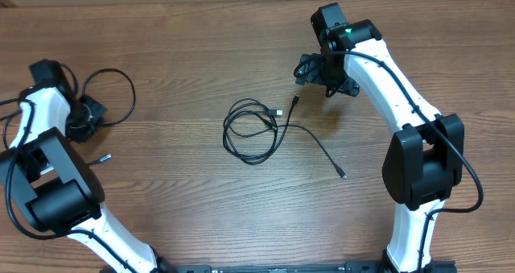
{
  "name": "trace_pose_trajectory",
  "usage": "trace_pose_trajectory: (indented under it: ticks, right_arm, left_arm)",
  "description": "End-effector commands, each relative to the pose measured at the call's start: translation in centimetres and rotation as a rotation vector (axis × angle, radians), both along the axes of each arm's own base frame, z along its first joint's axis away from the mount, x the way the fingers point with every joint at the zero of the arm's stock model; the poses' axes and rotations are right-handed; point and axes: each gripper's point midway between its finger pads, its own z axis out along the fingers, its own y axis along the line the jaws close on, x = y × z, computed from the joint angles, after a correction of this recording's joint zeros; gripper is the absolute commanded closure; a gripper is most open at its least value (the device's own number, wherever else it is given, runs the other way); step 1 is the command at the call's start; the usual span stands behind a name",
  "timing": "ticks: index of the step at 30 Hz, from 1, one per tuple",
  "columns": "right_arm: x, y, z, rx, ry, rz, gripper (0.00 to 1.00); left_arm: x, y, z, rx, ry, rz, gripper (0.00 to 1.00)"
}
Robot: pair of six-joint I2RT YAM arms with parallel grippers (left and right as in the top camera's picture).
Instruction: Untangle cables
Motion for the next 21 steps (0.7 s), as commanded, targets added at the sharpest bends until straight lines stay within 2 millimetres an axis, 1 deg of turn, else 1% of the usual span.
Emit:
trace_pose_trajectory:
  ticks: [1,2,4,6,7,11,13,14,21]
  right_arm:
    - [0.1,-0.3,0.0,-0.009,-0.004,-0.004,0.00]
    - [0.1,-0.3,0.0,-0.009,-0.004,-0.004,0.00]
    - [0.1,-0.3,0.0,-0.009,-0.004,-0.004,0.00]
    - [0.1,-0.3,0.0,-0.009,-0.004,-0.004,0.00]
    - [0.1,-0.3,0.0,-0.009,-0.004,-0.004,0.00]
    - [0.1,-0.3,0.0,-0.009,-0.004,-0.004,0.00]
    - [0.1,-0.3,0.0,-0.009,-0.004,-0.004,0.00]
    - [0.1,-0.3,0.0,-0.009,-0.004,-0.004,0.00]
    - [0.1,-0.3,0.0,-0.009,-0.004,-0.004,0.00]
  left_arm:
    - [-0.2,-2.2,-1.7,-0.036,-0.005,-0.056,0.93]
    - [-0.6,-2.9,-2.6,-0.039,0.001,-0.063,0.94]
    - [-0.7,-3.2,-3.5,-0.035,-0.009,-0.063,0.94]
    - [-0.6,-2.9,-4.0,-0.010,-0.019,-0.062,0.93]
    - [-0.5,-2.3,-4.1,0.024,-0.025,-0.056,0.91]
    - [-0.9,0.6,-3.6,0.182,0.007,-0.019,0.92]
    - [-1.1,1.5,-3.4,0.231,0.023,-0.006,0.92]
    - [-1.0,1.9,-3.2,0.253,0.022,-0.005,0.89]
    - [0.2,2.4,-2.8,0.285,-0.019,-0.049,0.85]
